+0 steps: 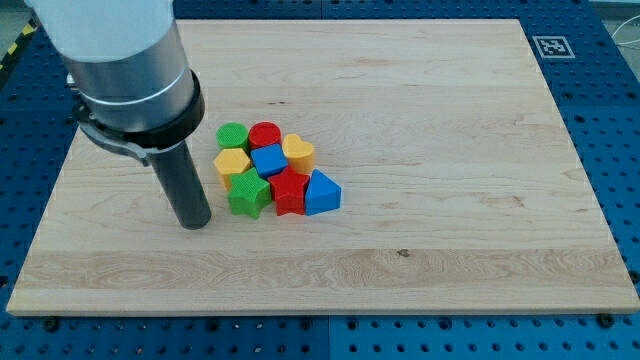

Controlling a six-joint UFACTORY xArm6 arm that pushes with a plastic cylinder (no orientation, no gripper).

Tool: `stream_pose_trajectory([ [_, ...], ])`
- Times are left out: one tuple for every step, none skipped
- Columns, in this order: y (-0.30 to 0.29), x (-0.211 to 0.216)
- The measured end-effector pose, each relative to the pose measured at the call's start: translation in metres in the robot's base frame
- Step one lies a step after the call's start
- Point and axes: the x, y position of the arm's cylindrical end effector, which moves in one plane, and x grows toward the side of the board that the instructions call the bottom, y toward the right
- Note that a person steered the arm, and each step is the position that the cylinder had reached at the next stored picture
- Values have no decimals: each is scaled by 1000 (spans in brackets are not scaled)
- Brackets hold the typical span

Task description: Move the green star along with group of blocks towards up

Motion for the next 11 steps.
stream_pose_trajectory([
  [0,10],
  [7,14],
  [25,13],
  [42,12],
  [52,2],
  [52,-12],
  [52,-27],
  [53,-44],
  [64,-62],
  [79,-73],
  [74,-65],
])
